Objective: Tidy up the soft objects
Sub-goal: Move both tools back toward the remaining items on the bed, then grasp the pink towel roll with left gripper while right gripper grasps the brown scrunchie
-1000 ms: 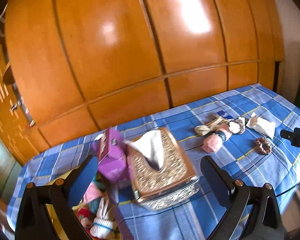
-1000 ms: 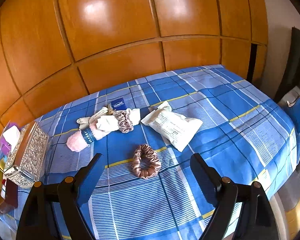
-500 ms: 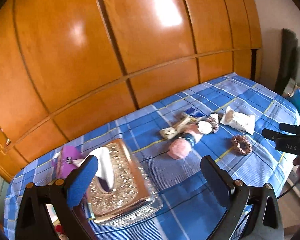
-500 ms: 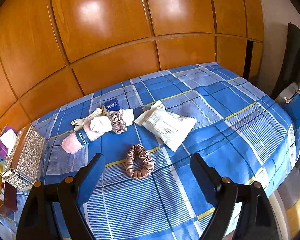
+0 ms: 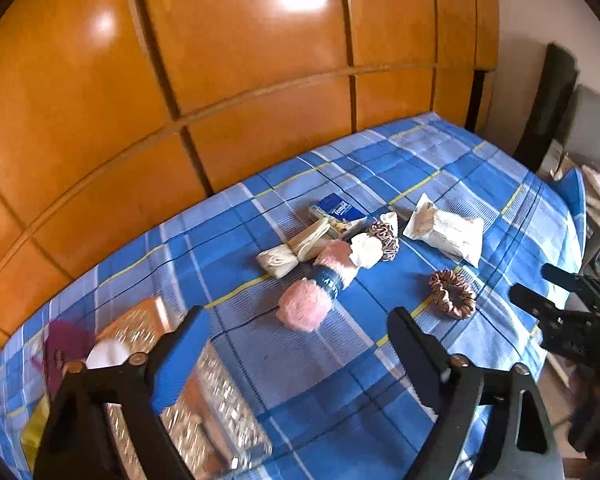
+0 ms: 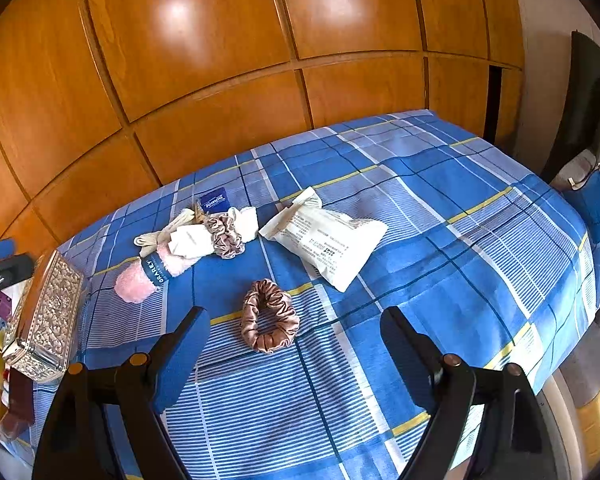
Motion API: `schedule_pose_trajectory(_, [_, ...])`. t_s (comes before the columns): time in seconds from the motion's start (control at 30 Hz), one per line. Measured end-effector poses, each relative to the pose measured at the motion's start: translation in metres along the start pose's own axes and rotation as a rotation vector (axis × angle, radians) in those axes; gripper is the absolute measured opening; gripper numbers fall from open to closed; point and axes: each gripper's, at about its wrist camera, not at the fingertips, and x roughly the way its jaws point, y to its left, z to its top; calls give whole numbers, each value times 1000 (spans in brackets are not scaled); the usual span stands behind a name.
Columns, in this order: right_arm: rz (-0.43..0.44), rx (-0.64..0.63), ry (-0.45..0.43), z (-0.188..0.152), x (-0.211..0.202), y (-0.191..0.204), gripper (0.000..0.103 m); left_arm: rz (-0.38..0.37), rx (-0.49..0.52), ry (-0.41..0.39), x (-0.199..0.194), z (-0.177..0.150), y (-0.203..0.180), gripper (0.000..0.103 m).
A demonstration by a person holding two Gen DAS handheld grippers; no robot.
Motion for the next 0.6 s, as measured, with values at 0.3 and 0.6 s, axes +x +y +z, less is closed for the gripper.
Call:
schedule_pose_trajectory(0.3, [6,28,14,0,3,-7,88,24,67,216,101,20,-37,72])
schedule_pose_trajectory(0.6, [-2,60,22,1,6,-20,88,69,137,327,174,18,-47,75])
